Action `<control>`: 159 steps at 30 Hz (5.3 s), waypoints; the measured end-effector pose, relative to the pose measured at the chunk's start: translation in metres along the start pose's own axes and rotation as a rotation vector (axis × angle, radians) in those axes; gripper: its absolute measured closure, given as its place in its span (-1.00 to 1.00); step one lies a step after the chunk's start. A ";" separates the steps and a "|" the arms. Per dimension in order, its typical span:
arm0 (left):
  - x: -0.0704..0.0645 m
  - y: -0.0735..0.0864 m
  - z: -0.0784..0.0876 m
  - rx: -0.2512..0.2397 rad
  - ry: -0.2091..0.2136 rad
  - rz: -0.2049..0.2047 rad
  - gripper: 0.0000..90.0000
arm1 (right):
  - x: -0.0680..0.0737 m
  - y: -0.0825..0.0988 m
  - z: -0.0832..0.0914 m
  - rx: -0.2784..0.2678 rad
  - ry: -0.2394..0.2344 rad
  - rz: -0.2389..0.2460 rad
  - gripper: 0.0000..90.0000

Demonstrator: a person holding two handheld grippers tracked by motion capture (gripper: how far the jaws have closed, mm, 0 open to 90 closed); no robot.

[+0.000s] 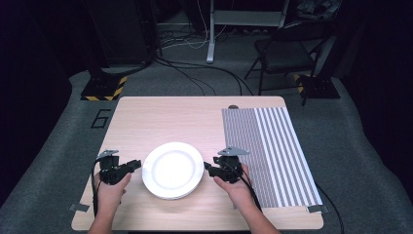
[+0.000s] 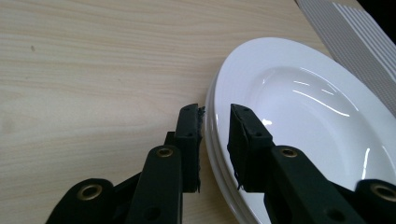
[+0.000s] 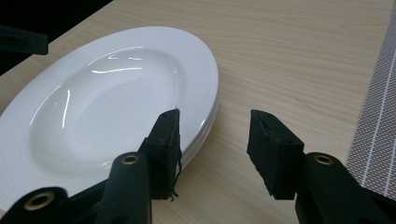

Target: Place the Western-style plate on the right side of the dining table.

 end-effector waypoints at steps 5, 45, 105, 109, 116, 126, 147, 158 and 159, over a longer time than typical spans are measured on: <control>-0.004 0.004 0.000 0.022 0.050 0.035 0.73 | 0.000 0.001 -0.002 -0.011 -0.019 -0.066 0.26; -0.002 0.014 -0.008 0.064 0.086 0.063 0.85 | 0.009 0.018 -0.023 0.041 -0.273 -0.417 0.26; -0.011 0.019 -0.017 0.066 0.121 0.038 0.90 | 0.017 0.017 -0.019 0.071 -0.380 -0.524 0.69; -0.015 0.020 -0.018 0.063 0.136 0.038 0.80 | 0.015 0.013 -0.015 0.052 -0.375 -0.530 0.72; -0.017 0.020 -0.019 0.053 0.135 0.018 0.69 | 0.015 0.012 -0.012 0.073 -0.381 -0.525 0.73; -0.023 0.019 -0.021 0.050 0.145 0.007 0.43 | 0.004 0.004 0.000 0.030 -0.374 -0.554 0.82; -0.034 0.020 -0.032 0.056 0.212 0.052 0.13 | 0.001 0.005 0.007 0.000 -0.379 -0.571 0.84; -0.045 0.032 -0.040 0.113 0.211 0.025 0.10 | -0.002 0.009 0.007 0.000 -0.381 -0.586 0.82; -0.045 0.032 -0.040 0.113 0.211 0.025 0.09 | -0.002 0.009 0.006 0.001 -0.381 -0.591 0.82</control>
Point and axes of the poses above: each handheld gripper's, and its own axes: z roughly backward along the jaws, y roughly out of its underside, x roughly to its left, the point moved 9 cm from there along -z, roughly forward along the jaws, and after that the axes turned 7 degrees about z, right-handed, at the moved point
